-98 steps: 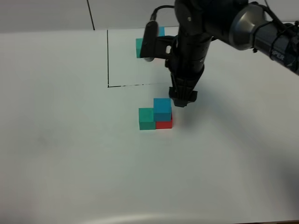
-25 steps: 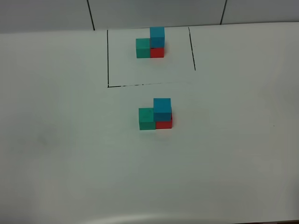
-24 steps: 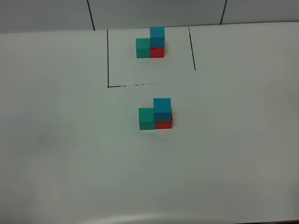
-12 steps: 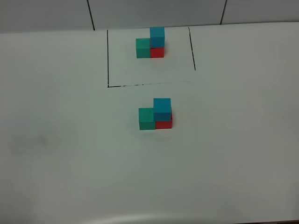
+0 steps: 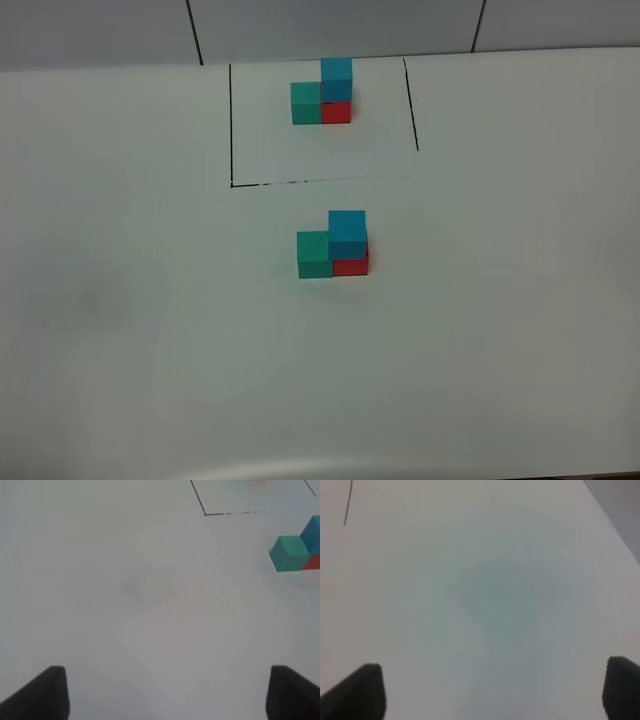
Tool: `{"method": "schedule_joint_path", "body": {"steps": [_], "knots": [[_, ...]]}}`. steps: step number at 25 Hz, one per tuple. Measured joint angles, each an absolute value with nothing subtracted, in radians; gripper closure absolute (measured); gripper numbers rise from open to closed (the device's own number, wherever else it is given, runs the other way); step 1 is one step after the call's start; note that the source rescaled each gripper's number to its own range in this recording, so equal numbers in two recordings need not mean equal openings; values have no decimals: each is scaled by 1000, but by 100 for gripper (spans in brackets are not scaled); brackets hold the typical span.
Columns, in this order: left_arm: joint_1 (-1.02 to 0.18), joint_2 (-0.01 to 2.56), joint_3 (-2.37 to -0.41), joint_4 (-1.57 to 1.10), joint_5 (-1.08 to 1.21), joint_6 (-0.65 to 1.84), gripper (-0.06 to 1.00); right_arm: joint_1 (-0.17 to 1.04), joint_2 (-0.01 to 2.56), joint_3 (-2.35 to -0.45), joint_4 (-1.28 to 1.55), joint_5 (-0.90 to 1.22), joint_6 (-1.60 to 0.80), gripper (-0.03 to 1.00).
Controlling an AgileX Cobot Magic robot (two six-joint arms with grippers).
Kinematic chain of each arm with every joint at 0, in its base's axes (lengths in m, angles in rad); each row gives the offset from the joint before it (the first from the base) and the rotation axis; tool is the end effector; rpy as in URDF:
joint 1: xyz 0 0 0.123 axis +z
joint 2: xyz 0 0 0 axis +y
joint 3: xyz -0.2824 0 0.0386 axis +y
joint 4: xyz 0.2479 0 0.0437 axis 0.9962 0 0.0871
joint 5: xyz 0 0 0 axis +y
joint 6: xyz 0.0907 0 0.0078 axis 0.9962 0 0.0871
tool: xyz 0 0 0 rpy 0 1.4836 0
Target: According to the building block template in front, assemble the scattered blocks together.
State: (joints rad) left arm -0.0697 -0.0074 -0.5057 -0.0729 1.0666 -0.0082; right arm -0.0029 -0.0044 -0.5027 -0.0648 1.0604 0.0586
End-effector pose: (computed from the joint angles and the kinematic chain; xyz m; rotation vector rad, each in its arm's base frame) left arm -0.0074 -0.0053 0.2784 0.0668 2.0365 -0.1360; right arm -0.0059 -0.0051 0.2781 0.0658 2.0344 -0.0425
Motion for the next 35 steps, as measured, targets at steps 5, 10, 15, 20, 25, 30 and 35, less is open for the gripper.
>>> {"method": "schedule_joint_path", "body": {"steps": [5, 10, 15, 20, 25, 30, 35], "knots": [[-70, -7, -506, -73, 1067, -8, 20, -3, -4, -502, -61, 1060, 41, 21], [-70, -7, -506, -73, 1067, -8, 20, -3, -4, -502, -60, 1060, 23, 21], [-70, -7, -506, -73, 1067, -8, 20, -13, -4, -502, -55, 1060, 16, 21], [-70, -7, -506, -73, 1067, -8, 20, -13, -4, -502, -35, 1060, 0, 21], [-70, -7, -506, -73, 1067, -8, 20, -13, -4, -502, -35, 1060, 0, 21], [-70, -7, -506, -73, 1067, -8, 20, -13, -4, -502, -42, 1060, 27, 21], [-70, -7, -506, -73, 1067, -8, 20, -13, -4, -502, -42, 1060, 28, 21]]}}
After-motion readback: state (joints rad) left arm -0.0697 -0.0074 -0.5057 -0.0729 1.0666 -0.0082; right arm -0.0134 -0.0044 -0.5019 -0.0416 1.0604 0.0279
